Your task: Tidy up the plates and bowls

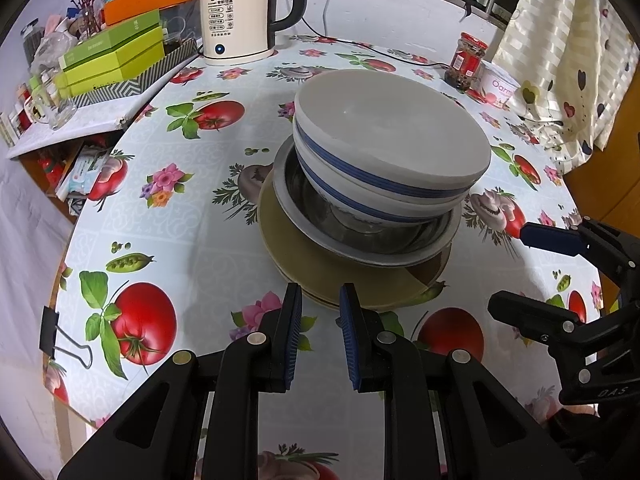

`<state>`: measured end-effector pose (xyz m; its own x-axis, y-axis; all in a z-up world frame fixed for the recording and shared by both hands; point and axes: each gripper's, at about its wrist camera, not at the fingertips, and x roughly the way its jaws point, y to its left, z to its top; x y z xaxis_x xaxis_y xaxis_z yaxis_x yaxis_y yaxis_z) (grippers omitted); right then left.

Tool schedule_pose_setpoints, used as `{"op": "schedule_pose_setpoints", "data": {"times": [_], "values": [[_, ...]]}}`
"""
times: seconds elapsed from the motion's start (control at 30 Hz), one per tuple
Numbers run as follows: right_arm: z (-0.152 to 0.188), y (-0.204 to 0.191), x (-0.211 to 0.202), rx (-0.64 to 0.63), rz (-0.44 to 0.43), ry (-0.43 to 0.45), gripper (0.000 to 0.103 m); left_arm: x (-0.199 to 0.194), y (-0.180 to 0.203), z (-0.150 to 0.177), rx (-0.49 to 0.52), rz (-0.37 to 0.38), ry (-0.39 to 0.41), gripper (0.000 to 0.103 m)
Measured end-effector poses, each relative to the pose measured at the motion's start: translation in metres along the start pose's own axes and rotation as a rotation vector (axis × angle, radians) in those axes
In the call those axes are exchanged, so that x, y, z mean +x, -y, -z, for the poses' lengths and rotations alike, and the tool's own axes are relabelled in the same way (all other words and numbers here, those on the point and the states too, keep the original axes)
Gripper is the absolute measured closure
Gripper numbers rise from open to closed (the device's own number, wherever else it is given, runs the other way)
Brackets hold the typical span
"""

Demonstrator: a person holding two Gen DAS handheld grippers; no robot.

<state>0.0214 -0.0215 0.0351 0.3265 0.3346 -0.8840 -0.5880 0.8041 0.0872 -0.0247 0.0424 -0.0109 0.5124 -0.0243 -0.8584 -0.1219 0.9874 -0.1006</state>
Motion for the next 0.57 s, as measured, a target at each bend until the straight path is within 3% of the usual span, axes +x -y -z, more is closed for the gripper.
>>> {"op": "schedule_pose_setpoints", "data": {"times": [0.57], "values": [[0.007, 0.0049, 0.0008, -0.008, -0.002, 0.005, 0.023, -0.0008, 0.0038, -0.0006, 0.005, -0.009, -0.002, 0.083]]}}
